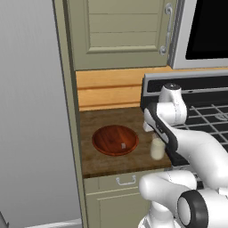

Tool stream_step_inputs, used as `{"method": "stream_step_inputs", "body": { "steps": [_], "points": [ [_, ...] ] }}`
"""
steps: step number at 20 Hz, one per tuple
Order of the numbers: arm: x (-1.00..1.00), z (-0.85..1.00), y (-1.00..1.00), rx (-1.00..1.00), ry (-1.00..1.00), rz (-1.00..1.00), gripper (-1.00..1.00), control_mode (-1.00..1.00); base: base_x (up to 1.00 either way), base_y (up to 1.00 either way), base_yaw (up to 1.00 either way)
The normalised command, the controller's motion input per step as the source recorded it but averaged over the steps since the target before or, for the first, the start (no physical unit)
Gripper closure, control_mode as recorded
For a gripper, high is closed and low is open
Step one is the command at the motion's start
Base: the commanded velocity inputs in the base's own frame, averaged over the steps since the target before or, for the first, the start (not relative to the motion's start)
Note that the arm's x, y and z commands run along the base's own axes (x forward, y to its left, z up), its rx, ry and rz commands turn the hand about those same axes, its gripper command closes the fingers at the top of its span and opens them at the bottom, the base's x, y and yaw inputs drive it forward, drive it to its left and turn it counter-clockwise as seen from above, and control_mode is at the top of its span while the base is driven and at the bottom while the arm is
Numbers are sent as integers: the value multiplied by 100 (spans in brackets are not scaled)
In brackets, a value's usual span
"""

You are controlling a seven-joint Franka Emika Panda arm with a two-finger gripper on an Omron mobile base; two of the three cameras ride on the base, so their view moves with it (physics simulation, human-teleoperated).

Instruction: Grab a lemon wedge from the fridge and one ice cube from the ice bowl, and put them in the glass of lemonade.

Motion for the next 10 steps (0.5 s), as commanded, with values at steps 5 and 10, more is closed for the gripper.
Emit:
{"method": "stream_step_inputs", "body": {
  "steps": [5, 10],
  "points": [
    [16, 2, -12, 0, 7, 0, 100, -100, 0, 0, 0],
    [5, 0, 0, 0, 4, 0, 100, -100, 0, 0, 0]
  ]
}}
